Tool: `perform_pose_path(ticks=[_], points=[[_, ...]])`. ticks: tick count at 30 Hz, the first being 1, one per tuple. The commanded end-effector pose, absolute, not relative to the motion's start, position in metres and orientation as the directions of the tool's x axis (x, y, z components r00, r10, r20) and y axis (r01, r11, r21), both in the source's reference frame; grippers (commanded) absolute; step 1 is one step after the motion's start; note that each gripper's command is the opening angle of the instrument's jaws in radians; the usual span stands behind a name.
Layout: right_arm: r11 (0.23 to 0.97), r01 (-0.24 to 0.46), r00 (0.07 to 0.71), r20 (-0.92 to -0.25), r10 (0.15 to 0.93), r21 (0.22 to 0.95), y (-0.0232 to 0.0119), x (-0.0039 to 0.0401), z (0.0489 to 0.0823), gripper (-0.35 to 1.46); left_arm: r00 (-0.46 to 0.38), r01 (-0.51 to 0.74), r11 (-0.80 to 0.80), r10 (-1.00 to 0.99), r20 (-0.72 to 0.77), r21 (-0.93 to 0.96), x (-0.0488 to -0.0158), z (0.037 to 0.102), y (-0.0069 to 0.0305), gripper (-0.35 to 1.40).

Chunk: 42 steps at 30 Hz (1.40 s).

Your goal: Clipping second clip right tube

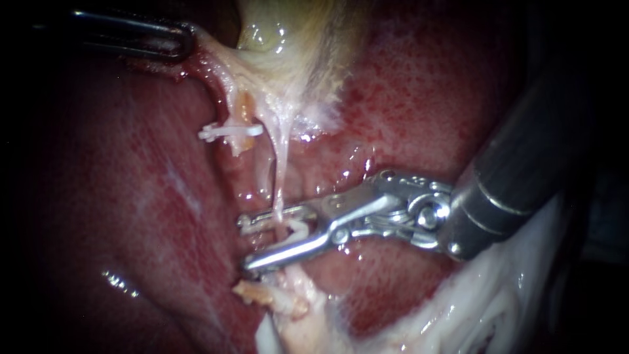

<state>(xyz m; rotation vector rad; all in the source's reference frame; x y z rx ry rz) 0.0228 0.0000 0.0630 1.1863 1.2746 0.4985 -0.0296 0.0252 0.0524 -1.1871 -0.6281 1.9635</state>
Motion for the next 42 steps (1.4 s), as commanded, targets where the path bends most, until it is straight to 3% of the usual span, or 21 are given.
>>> perform_pose_path(ticks=[1, 10, 18, 23, 31, 42], points=[[0.375, 0.308, 0.293, -0.462, 0.837, 0.874, 0.0000, 0.0228, 0.0627, 0.47, -0.294, -0.344, -0.602, 0.798, -0.527, -0.720, -0.0296, 0.0524, 0.0252, -0.35], [0.357, 0.341, 0.286, -0.457, 0.842, 0.870, -0.0004, 0.0218, 0.0591, 0.44, -0.294, -0.344, -0.603, 0.797, -0.527, -0.720, -0.0295, 0.0524, 0.0252, -0.35], [0.357, 0.340, 0.286, -0.458, 0.842, 0.870, -0.0002, 0.0215, 0.0596, 0.32, -0.294, -0.344, -0.603, 0.797, -0.527, -0.720, -0.0295, 0.0524, 0.0252, -0.35], [0.358, 0.338, 0.284, -0.458, 0.842, 0.870, -0.0001, 0.0212, 0.0599, 0.13, -0.294, -0.344, -0.603, 0.798, -0.527, -0.720, -0.0295, 0.0524, 0.0252, -0.35], [0.353, 0.338, 0.287, -0.453, 0.844, 0.873, -0.0001, 0.0211, 0.0598, -0.35, -0.294, -0.344, -0.603, 0.797, -0.527, -0.720, -0.0295, 0.0524, 0.0252, -0.35], [0.334, 0.329, 0.304, -0.434, 0.848, 0.883, -0.0003, 0.0210, 0.0601, -0.35, -0.294, -0.344, -0.603, 0.798, -0.527, -0.720, -0.0296, 0.0524, 0.0252, -0.35]])
